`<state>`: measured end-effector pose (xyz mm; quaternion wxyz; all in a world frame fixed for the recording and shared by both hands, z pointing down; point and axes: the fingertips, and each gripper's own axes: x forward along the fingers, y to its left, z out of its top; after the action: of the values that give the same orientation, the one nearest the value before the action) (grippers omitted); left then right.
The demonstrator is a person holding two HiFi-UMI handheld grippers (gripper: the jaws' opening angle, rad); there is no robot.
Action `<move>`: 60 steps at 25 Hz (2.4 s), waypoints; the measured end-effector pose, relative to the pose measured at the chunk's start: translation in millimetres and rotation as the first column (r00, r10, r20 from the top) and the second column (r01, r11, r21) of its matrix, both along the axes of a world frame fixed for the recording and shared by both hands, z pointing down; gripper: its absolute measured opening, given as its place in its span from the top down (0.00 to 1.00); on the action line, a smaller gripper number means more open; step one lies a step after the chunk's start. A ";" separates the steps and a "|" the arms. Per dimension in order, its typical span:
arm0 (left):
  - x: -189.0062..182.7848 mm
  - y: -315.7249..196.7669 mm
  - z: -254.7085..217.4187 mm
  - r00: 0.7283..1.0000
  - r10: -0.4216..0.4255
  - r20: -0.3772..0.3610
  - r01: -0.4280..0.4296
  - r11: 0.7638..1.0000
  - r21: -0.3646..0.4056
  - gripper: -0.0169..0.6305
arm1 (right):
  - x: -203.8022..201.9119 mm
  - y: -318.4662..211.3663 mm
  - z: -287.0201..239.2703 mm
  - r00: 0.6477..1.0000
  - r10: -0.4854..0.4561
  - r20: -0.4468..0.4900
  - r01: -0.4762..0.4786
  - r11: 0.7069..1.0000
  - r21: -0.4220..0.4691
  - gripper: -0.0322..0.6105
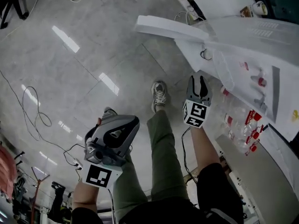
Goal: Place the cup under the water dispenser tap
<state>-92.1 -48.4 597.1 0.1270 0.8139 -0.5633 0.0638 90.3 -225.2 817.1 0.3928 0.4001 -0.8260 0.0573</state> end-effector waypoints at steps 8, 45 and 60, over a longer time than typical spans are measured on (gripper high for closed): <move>11.2 -35.3 64.0 1.000 -0.020 0.022 0.020 1.000 -0.003 0.94 | 44.8 -45.8 112.5 0.981 0.137 -0.140 -0.140 0.990 -0.009 0.74; 19.7 -128.6 208.4 0.992 -0.126 -0.030 0.125 0.992 -0.019 0.94 | 112.6 -181.7 316.1 0.831 -0.096 -0.548 -0.027 0.977 -0.212 0.80; 27.0 -124.0 167.8 0.997 -0.077 -0.020 0.077 0.997 0.001 0.94 | 100.3 -130.6 272.0 0.884 -0.118 -0.453 -0.029 0.952 -0.304 0.85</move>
<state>-65.1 -172.4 764.9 0.1341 0.7922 -0.5932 0.0503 190.6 -355.8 1089.1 0.6371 0.3180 -0.6980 0.0760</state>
